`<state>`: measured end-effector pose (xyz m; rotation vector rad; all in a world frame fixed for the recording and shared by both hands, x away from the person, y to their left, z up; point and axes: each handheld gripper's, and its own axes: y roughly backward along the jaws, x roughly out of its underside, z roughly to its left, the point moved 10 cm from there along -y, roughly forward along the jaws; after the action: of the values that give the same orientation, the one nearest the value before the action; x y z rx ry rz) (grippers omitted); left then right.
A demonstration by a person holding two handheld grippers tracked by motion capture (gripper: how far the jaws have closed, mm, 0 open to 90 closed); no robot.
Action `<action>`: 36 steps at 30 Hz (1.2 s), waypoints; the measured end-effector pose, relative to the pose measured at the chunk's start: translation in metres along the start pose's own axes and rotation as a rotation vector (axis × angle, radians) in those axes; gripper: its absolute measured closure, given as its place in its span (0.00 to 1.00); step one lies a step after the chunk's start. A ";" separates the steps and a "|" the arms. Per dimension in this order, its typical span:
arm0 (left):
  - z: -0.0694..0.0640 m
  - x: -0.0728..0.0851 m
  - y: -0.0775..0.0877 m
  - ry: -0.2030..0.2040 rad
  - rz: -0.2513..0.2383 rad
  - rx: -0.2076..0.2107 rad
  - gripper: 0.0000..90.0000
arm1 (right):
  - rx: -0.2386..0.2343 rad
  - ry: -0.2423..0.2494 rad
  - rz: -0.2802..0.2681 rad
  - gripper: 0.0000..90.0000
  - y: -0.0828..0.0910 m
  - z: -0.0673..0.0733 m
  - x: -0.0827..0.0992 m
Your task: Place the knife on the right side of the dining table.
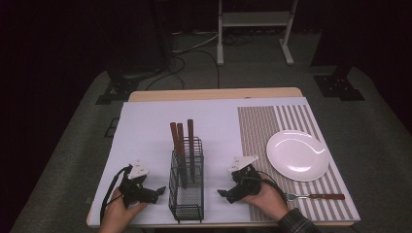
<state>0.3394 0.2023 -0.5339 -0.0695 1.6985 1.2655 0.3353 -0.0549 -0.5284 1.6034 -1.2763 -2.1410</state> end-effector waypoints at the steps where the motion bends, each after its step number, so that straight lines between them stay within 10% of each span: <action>1: 0.000 0.000 0.000 -0.002 0.002 0.000 0.00 | -0.001 -0.003 -0.004 0.05 0.001 0.000 -0.001; 36: 0.000 0.000 0.000 0.002 -0.001 0.001 0.00 | 0.004 -0.061 -0.127 0.05 0.034 -0.024 -0.056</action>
<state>0.3394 0.2021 -0.5340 -0.0712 1.7005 1.2641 0.3674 -0.0554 -0.4664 1.6748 -1.2275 -2.2799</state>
